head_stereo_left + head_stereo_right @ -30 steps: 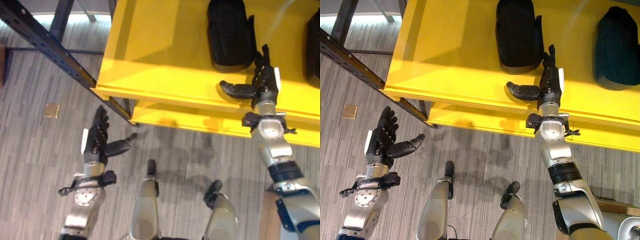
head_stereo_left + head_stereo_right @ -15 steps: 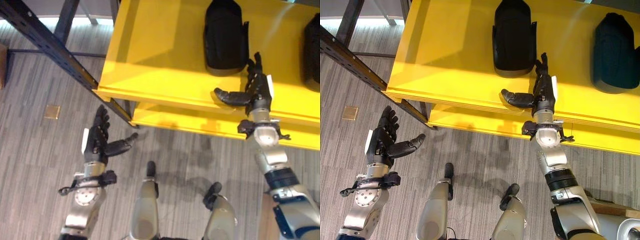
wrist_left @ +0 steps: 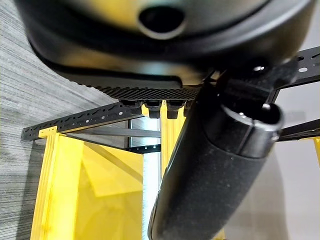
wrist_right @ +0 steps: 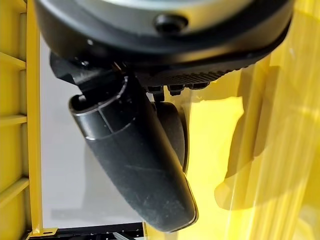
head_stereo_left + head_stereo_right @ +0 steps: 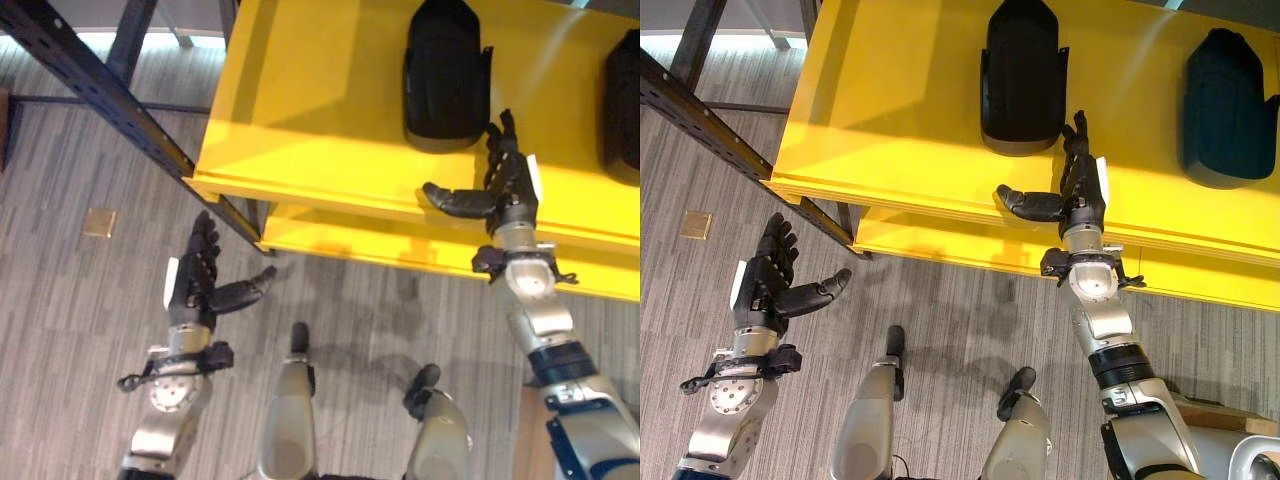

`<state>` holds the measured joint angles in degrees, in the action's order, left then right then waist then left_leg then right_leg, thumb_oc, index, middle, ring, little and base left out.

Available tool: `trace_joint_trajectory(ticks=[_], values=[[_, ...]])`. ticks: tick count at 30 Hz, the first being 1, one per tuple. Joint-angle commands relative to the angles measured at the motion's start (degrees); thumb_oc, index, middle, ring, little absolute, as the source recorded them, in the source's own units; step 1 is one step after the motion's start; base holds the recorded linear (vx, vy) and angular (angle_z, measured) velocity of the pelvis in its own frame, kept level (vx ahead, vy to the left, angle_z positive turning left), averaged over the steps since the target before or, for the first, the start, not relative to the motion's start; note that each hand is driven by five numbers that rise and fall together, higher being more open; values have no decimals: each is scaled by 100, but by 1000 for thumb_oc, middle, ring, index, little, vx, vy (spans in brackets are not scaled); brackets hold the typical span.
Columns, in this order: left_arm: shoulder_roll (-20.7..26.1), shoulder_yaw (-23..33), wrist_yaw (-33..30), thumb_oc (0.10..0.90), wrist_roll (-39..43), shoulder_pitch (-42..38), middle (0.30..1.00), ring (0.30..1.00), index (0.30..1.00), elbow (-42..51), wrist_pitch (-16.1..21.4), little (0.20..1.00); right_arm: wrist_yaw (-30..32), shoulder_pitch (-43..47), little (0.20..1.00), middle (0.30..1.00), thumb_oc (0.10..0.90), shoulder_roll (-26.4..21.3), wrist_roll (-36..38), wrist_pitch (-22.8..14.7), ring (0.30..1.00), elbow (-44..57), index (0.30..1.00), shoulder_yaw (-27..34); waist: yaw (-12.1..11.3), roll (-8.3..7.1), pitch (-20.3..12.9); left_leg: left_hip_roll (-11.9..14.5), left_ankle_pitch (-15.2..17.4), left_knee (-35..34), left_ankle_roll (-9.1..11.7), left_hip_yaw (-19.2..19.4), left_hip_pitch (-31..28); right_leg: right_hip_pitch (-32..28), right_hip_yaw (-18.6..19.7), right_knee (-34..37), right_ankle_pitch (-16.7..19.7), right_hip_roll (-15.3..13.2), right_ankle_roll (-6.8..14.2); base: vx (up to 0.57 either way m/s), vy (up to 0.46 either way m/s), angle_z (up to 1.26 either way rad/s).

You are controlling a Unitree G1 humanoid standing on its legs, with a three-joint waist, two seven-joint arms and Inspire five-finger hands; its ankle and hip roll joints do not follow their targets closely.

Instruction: Move parts from the plastic box to the shelf.

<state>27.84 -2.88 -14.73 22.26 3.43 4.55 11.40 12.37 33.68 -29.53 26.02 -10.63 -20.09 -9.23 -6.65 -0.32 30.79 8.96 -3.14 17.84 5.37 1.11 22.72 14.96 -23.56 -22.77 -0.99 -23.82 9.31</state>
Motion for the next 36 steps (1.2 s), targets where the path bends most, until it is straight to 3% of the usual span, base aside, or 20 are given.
trace_joint_trajectory(ticks=[1,24,36], values=[[87,274,-76,900,-55,25,1000,1000,1000,567,581,1000,-147,158,1000,1000,900,150,80,-348,1000,369,1000,-65,-93,-235,-359,59,303,-84,-68,47,-333,-67,71,-66,274,73,43,0,0,0],[91,347,-80,900,-36,93,1000,1000,1000,597,592,1000,-144,83,1000,1000,900,235,30,-347,1000,448,1000,-103,-131,-332,-478,46,304,-137,-80,7,-397,-222,-3,57,316,87,72,0,0,0],[-22,436,-255,900,-167,100,1000,1000,1000,579,580,1000,500,-632,1000,1000,900,242,-664,-506,1000,1022,1000,792,35,-382,-537,65,325,-140,-83,33,-429,-231,35,67,306,118,75,0,0,0]])
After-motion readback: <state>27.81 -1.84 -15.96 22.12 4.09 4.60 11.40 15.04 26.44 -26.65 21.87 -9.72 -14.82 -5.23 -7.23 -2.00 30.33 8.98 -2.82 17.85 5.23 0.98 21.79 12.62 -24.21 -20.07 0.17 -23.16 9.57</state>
